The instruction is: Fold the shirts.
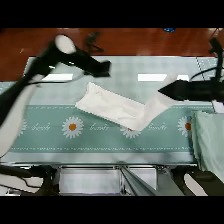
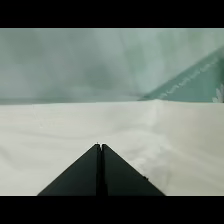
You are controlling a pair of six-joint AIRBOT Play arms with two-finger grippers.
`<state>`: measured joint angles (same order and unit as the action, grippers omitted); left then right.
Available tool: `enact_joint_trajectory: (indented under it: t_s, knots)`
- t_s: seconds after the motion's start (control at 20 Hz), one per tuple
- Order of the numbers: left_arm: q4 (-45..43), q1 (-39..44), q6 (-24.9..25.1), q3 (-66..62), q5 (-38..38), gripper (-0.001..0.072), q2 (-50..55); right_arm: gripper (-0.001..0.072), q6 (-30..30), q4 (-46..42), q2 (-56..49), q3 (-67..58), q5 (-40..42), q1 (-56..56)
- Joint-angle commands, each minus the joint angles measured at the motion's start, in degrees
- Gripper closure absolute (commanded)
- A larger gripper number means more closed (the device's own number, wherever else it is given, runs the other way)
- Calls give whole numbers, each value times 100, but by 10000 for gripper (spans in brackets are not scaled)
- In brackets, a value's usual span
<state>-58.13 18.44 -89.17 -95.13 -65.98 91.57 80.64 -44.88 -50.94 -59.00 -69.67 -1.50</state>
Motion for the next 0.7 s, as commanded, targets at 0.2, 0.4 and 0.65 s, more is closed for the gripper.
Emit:
enact_joint_trajectory:
  t_s: [0.2, 0.4, 0.65]
  knots:
    - [-1217, -2568, 111, 2568, 0, 693, -3978, 669, -31, 743, -2988, -1980, 1357, -2048]
    - [-426, -2769, -31, 4234, 356, 693, -5624, 668, -74, 922, -4478, -3047, 1626, -2667]
    - [-74, -2573, -24, 5523, 531, 693, -5998, 668, 68, 1187, -5709, -3818, 1613, -3025]
